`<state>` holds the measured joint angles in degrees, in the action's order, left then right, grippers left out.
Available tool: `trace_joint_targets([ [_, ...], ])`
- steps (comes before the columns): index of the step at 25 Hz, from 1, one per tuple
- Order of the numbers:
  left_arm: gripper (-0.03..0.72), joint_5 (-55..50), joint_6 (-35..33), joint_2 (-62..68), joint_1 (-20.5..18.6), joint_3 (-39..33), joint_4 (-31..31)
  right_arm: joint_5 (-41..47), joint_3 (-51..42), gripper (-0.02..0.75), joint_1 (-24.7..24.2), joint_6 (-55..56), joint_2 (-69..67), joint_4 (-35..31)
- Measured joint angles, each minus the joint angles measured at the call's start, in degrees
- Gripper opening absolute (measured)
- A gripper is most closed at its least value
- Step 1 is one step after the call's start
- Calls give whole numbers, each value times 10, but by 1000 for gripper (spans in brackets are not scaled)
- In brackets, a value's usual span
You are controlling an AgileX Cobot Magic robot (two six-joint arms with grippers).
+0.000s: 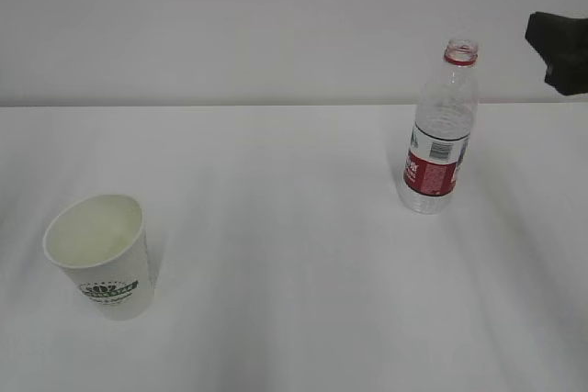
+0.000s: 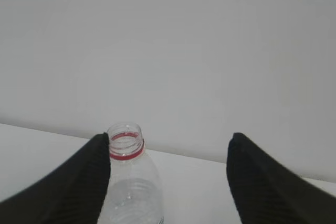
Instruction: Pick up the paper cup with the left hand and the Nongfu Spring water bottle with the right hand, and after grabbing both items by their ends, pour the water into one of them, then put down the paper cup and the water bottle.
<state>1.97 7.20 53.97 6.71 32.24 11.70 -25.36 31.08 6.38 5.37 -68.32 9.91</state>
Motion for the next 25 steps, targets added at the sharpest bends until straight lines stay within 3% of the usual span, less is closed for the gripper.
trace_joint_targets([
  [7, 420, 74, 0, 12, 0, -59, 0, -33, -47, 528, 0, 0, -4, 0],
  [13, 418, 167, 0, 33, 0, -105, -23, -115, -80, 528, 0, 18, -48, 1],
  [25, 413, 184, 0, 37, 0, -126, -41, -205, -89, 528, 0, 40, -131, 41],
])
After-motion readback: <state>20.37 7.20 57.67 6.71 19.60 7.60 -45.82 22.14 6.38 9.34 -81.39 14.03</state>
